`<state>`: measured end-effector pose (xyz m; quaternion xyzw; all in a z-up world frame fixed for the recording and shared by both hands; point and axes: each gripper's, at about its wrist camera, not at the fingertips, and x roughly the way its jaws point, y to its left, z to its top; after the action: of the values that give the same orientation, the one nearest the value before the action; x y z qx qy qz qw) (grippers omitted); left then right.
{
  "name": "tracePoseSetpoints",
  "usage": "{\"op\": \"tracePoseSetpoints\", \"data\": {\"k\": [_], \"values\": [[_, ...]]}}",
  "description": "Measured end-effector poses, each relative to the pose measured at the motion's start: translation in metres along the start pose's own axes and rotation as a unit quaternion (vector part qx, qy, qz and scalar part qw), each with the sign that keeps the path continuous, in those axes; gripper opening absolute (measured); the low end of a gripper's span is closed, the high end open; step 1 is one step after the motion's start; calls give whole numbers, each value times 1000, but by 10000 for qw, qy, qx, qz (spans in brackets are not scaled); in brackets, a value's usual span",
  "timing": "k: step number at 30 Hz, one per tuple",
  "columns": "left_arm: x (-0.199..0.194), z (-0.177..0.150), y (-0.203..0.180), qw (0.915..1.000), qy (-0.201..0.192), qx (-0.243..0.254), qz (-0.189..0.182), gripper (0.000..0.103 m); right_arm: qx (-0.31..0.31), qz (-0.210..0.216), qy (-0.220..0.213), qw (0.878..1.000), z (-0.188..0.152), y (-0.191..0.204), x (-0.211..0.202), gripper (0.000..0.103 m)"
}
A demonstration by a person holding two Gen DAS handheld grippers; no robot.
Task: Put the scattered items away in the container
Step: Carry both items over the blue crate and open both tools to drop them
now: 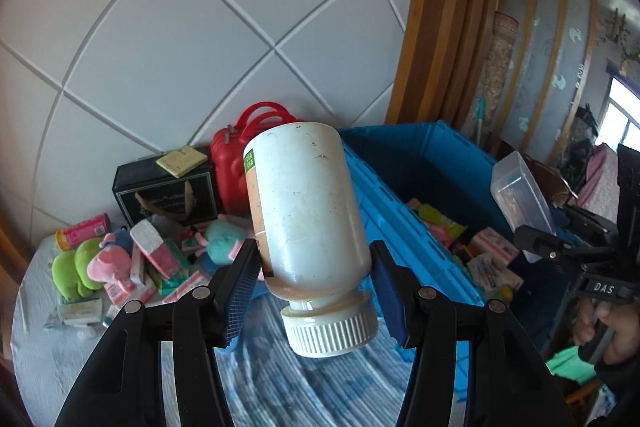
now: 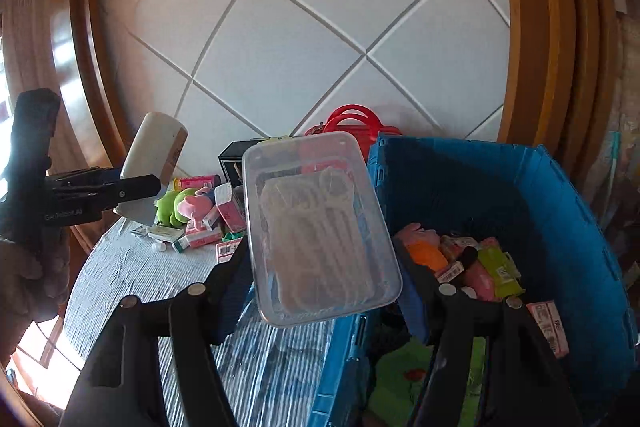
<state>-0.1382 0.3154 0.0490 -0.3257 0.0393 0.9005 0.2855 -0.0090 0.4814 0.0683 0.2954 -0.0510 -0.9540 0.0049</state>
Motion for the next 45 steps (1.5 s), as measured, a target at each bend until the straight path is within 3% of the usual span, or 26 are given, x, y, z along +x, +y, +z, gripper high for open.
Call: {"op": "tracePoseSetpoints", "data": {"k": [10,24,34,45], "values": [[27,22,-91,9977,53,509,-452,55,349,-424,38,9985,-18,-61,-28,64],[80,46,-184,9897,236,1048,-951,55,736,-1034,251,9916,-53,-127,-53,64],[110,81,-228,9858,142,1290,-1068,55,903,-1217,271,9881,-57,-156,-56,64],[121,105,-237,9854,4,1309,-1087,55,944,-1285,277,9868,-55,-170,-53,64]]}}
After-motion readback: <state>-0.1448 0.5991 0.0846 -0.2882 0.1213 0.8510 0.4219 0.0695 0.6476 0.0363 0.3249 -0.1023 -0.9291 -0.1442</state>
